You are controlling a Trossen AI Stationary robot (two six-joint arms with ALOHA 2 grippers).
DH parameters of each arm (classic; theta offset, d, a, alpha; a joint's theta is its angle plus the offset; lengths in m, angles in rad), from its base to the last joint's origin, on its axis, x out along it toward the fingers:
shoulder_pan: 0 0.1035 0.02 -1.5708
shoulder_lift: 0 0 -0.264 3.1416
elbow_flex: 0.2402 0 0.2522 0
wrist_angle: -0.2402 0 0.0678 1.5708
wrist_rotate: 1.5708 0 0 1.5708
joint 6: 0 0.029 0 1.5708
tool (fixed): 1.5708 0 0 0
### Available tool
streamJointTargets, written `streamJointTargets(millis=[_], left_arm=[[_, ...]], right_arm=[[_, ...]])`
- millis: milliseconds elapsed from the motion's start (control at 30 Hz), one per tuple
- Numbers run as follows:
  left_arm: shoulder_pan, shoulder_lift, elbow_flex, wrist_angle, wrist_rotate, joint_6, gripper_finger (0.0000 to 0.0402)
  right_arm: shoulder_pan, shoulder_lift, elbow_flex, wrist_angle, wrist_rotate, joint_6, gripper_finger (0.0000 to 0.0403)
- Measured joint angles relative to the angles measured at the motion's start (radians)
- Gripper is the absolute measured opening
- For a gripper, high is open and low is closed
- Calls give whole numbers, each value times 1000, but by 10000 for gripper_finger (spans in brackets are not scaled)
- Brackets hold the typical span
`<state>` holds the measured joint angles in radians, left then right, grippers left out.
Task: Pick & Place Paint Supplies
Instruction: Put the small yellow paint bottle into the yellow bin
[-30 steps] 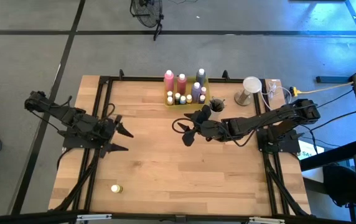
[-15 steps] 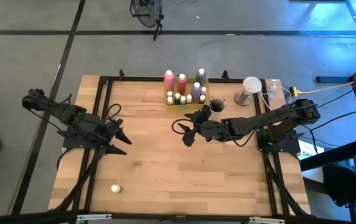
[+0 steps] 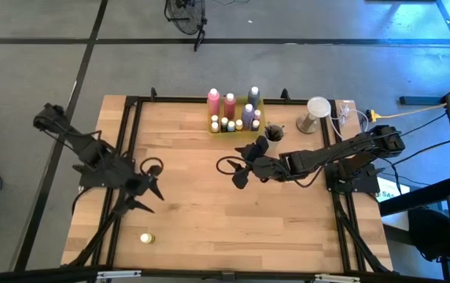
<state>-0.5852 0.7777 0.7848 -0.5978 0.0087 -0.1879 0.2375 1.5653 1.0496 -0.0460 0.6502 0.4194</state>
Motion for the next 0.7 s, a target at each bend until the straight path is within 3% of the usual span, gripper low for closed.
streamJointTargets(millis=[167, 333, 500, 700], left_arm=[[-36, 53, 19, -39, -28, -29, 217], [-50, 59, 19, -29, 25, -87, 217], [-50, 54, 19, -28, 112, -31, 217], [-50, 55, 19, -28, 83, -10, 232]], right_arm=[[-2, 0, 0, 0, 0, 0, 250], [-3, 0, 0, 1, 1, -8, 250], [-3, 0, 0, 1, 3, -9, 250], [-3, 0, 0, 0, 3, -11, 250]])
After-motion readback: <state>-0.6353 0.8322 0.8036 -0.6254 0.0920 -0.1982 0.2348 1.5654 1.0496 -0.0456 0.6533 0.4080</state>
